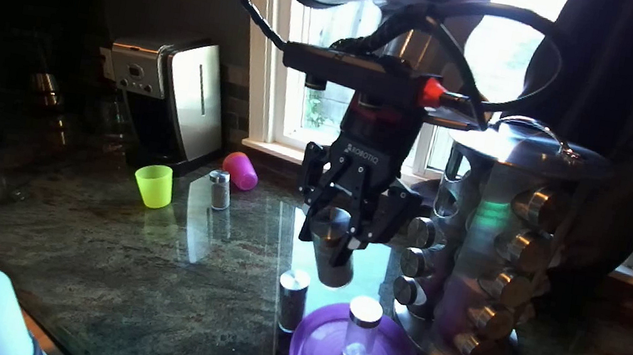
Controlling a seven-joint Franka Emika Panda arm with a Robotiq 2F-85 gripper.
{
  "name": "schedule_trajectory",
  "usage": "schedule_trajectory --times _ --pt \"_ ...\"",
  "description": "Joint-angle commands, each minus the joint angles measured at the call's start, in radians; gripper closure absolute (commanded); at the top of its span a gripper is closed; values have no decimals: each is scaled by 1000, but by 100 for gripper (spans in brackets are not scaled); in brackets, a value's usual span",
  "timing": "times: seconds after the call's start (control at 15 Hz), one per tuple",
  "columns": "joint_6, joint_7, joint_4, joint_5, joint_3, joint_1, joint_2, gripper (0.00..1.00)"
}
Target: Pull out a bottle from the holder, then place the bottle on the counter
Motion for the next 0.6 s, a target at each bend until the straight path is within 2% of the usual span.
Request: schedule_trajectory --times 0.0,0.07,0.27,0.33,0.53 --pt "-105 50 12 28 -1 18 37 76" --pt "-60 21 1 5 -8 18 17 51" --pt "-72 37 2 10 -7 20 35 51" --pt "-72 38 2 10 -7 20 36 76" --pt "-130 12 -70 27 18 52 21 76"
